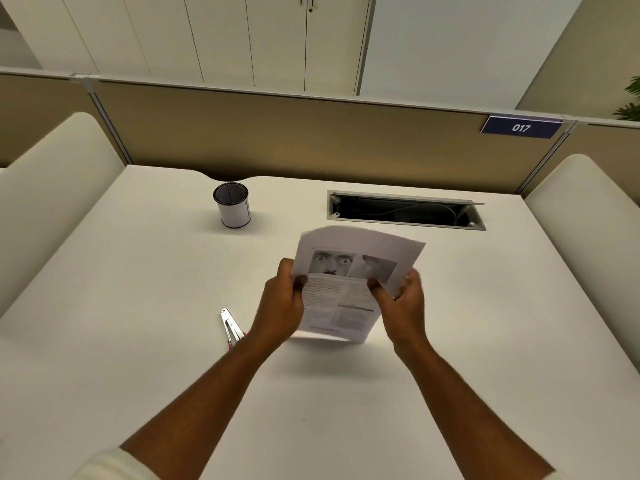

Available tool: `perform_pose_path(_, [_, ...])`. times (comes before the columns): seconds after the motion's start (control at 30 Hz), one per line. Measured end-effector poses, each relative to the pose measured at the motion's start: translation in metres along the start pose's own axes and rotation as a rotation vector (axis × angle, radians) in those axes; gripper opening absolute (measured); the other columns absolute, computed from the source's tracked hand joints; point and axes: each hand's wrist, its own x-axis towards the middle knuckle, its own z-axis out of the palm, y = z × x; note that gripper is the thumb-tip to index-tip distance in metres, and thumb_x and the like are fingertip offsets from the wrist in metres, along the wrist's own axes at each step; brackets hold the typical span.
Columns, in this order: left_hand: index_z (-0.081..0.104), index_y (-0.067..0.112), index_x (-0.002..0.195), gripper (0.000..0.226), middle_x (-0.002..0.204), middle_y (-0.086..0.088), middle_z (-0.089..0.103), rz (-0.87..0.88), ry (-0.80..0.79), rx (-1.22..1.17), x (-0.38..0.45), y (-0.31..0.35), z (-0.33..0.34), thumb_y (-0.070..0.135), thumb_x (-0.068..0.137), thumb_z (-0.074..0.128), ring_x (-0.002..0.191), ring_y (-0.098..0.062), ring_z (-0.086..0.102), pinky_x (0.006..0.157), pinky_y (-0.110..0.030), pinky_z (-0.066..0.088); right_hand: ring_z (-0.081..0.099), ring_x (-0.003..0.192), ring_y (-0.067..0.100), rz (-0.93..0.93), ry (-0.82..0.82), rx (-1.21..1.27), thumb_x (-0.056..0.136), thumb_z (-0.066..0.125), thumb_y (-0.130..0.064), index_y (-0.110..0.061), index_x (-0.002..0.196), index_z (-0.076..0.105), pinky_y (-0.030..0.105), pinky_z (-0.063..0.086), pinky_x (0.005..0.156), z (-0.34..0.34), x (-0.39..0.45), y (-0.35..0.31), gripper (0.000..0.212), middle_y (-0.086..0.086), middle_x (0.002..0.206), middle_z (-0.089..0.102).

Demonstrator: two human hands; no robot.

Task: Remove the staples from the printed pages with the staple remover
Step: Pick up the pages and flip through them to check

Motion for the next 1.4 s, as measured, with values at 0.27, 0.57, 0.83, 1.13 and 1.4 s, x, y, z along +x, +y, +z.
perform_pose_path(0.27, [0.038, 0.026, 0.1, 0.027, 0.083, 0.001, 0.068, 0.294, -0.12, 0.686, 0.026, 0.029, -0.027, 0.014, 0.089, 0.059, 0.06, -0.019, 0.05, 0.048, -0.023, 0.027, 0.047, 0.132, 0.012, -0.485, 0.07, -0.499, 0.078, 0.087, -0.031, -0.022, 0.144, 0.046, 0.02, 0.041, 0.103, -0.014, 0.019, -0.028, 0.078, 0.001, 0.147, 0.051])
perform_pose_path(0.57, [0.054, 0.022, 0.121, 0.044, 0.126, 0.009, 0.062, 0.255, 0.459, 0.476, 0.004, -0.007, -0.024, 0.039, 0.084, 0.072, 0.119, -0.013, 0.059, 0.123, -0.045, 0.012, 0.07, 0.083, 0.004, -0.256, -0.174, -0.358, 0.092, 0.074, -0.018, -0.039, 0.094, 0.072, 0.016, 0.055, 0.065, -0.026, 0.01, 0.002, 0.021, -0.016, 0.087, 0.075])
perform_pose_path(0.83, [0.059, 0.019, 0.121, 0.037, 0.119, 0.003, 0.07, -0.298, 0.136, -0.366, -0.007, -0.048, -0.033, 0.015, 0.087, 0.076, 0.117, -0.018, 0.065, 0.099, -0.034, 0.054, 0.073, 0.085, 0.009, -0.053, -0.063, -0.009, 0.081, 0.084, -0.023, -0.034, 0.094, 0.076, 0.019, 0.057, 0.065, -0.038, 0.001, 0.019, 0.02, -0.01, 0.096, 0.079])
perform_pose_path(1.13, [0.063, 0.041, 0.096, 0.036, 0.097, 0.017, 0.074, -0.278, 0.255, -0.423, -0.035, -0.046, -0.016, 0.006, 0.09, 0.071, 0.094, 0.0, 0.07, 0.076, -0.016, 0.056, 0.071, 0.088, 0.003, -0.062, 0.135, -0.022, 0.084, 0.083, -0.013, -0.033, 0.095, 0.069, 0.018, 0.056, 0.074, -0.028, -0.011, 0.045, 0.027, -0.016, 0.091, 0.076])
perform_pose_path(1.4, [0.061, 0.024, 0.096, 0.018, 0.095, 0.012, 0.067, -0.287, 0.216, -0.283, -0.047, -0.054, -0.003, 0.008, 0.092, 0.068, 0.09, 0.003, 0.061, 0.081, -0.024, 0.047, 0.071, 0.093, 0.013, 0.037, 0.079, -0.097, 0.087, 0.078, -0.007, -0.03, 0.093, 0.071, 0.021, 0.053, 0.076, -0.02, -0.022, 0.07, 0.025, -0.011, 0.092, 0.075])
